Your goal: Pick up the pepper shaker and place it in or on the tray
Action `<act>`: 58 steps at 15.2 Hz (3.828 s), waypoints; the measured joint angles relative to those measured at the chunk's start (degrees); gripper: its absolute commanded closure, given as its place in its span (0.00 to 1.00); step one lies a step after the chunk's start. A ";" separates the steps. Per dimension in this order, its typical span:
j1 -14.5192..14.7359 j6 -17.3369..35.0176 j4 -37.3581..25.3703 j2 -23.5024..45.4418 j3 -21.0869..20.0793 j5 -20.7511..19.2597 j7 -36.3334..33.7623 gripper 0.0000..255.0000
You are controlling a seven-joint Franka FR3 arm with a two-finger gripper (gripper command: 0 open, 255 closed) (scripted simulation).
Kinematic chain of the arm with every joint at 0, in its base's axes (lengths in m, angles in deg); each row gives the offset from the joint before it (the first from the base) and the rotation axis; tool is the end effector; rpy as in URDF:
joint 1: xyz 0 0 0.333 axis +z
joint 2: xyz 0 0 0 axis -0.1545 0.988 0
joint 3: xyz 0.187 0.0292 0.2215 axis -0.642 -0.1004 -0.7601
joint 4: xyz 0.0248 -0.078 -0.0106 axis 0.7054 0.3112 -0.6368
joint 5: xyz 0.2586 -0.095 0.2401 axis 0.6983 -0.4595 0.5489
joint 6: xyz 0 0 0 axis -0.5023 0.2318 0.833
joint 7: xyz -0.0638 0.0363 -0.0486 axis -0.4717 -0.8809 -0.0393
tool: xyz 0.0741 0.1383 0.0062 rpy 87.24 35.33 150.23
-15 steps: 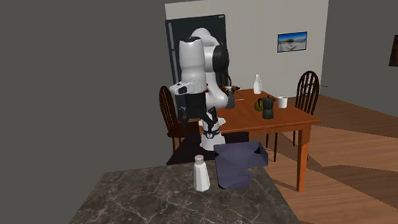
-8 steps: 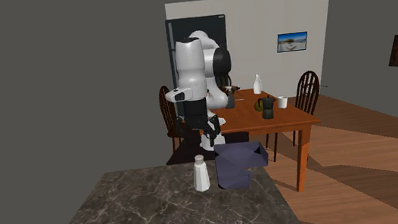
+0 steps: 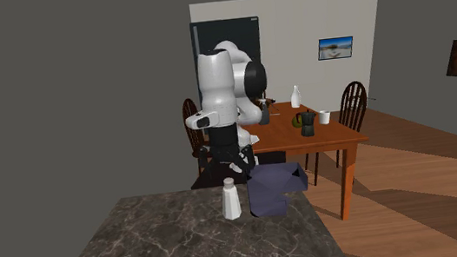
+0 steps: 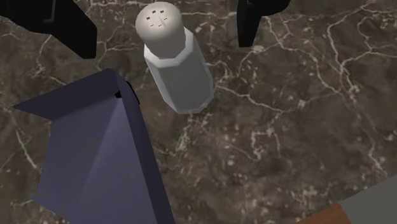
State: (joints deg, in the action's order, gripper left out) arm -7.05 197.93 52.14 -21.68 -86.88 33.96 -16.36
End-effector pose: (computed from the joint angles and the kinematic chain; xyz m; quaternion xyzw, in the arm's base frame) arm 0.6304 0.1006 0.4167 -0.9982 0.0382 -0.0427 0.0189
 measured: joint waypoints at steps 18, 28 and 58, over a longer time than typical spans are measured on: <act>0.06 3.01 1.89 1.04 0.05 -0.17 -0.11 1.00; 0.09 -1.23 -1.90 0.59 0.00 -0.07 -0.05 1.00; 7.41 -11.85 1.03 -13.10 -4.91 0.30 -12.26 1.00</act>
State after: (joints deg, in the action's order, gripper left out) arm 0.35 186.08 53.17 -34.78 -91.79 34.26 -28.62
